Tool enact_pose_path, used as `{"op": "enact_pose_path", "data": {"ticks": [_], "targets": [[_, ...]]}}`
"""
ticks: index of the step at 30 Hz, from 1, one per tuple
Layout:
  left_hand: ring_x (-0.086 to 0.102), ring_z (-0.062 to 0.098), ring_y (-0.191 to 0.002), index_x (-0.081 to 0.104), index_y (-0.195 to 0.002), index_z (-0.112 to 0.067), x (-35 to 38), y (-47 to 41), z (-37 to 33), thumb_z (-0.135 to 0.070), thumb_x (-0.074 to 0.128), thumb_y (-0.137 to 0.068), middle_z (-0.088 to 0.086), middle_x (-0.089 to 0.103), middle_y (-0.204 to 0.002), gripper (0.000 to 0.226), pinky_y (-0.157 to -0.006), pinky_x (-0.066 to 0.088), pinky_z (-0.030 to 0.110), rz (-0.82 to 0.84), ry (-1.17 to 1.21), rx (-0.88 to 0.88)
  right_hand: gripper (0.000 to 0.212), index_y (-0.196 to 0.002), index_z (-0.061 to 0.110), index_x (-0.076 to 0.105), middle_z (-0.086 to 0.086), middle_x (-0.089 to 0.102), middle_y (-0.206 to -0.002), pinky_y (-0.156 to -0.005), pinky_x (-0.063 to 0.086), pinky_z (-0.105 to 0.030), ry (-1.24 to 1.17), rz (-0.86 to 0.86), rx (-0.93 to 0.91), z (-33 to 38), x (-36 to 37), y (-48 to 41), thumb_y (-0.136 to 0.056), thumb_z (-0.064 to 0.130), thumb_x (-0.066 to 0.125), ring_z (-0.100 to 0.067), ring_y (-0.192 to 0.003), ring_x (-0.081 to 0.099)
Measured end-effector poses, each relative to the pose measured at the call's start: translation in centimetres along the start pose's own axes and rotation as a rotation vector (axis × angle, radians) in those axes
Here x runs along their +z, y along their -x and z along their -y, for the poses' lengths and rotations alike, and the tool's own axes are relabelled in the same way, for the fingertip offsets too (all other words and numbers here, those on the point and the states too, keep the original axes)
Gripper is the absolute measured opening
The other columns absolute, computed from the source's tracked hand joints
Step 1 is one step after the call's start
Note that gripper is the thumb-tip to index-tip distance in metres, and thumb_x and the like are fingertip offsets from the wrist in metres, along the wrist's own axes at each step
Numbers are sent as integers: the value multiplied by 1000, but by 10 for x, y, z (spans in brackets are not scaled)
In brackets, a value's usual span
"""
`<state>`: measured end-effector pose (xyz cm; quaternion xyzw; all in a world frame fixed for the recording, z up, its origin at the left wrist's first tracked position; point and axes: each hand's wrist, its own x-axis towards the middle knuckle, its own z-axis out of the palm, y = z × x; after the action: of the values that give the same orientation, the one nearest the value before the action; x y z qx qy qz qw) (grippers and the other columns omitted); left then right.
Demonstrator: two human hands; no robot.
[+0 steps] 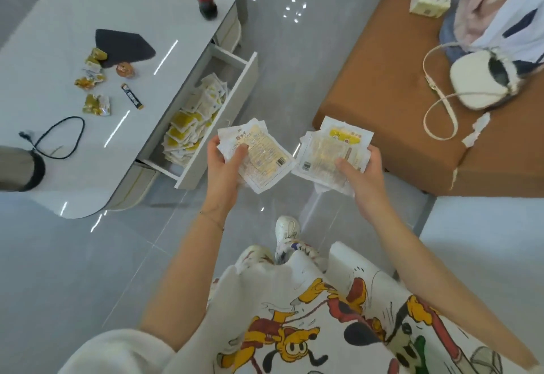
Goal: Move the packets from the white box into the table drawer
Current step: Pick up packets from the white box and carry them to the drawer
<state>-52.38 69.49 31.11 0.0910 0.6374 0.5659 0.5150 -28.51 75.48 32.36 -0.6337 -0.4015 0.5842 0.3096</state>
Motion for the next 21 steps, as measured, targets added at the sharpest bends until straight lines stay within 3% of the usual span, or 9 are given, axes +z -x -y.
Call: {"op": "enact_pose_path", "data": {"ticks": [2,4,8,14,17,21], "targets": [[68,19,-102,46,-117,-30,-9,-9,-8,-11,61,-94,-3,64,-113,34,-81,58,41,-43,22,-4,39,-115,26,42,14,60,-105,-77,54,-22,47,66,-14,12,18,-14,-88,10,67,1,-95,61],[68,23,-103,43,-126,-23,-20,-17,-13,-11,61,-93,0,65,-114,39,-84,58,45,-97,42,-4,40,-116,23,41,14,58,-104,-69,52,-14,80,114,-32,22,38,-29,-88,9,66,5,-91,60],[68,26,-104,37,-137,-15,-48,-35,-22,-11,61,-94,4,65,-116,50,-84,58,45,-205,95,-15,41,-116,20,41,15,57,-102,-67,51,-12,159,206,-35,36,85,-58,-87,9,67,12,-85,60],[68,23,-102,37,-136,-14,-98,-88,-40,-12,61,-94,4,64,-117,49,-81,59,42,-330,146,-7,45,-117,21,42,8,61,-106,-71,55,-18,198,364,-4,57,171,-114,-85,7,69,-4,-95,63],[68,22,-99,39,-133,-16,-120,-120,-56,-12,60,-94,1,64,-113,45,-73,59,35,-387,166,3,41,-108,32,47,4,64,-109,-82,55,-33,175,396,30,68,213,-149,-83,11,72,-13,-102,65],[68,20,-99,45,-110,-39,-143,-155,-77,-14,60,-94,-3,61,-114,34,-76,59,36,-427,189,-27,42,-115,26,45,2,63,-113,-85,54,-35,194,399,43,87,263,-190,-85,10,70,-16,-105,63]]}}
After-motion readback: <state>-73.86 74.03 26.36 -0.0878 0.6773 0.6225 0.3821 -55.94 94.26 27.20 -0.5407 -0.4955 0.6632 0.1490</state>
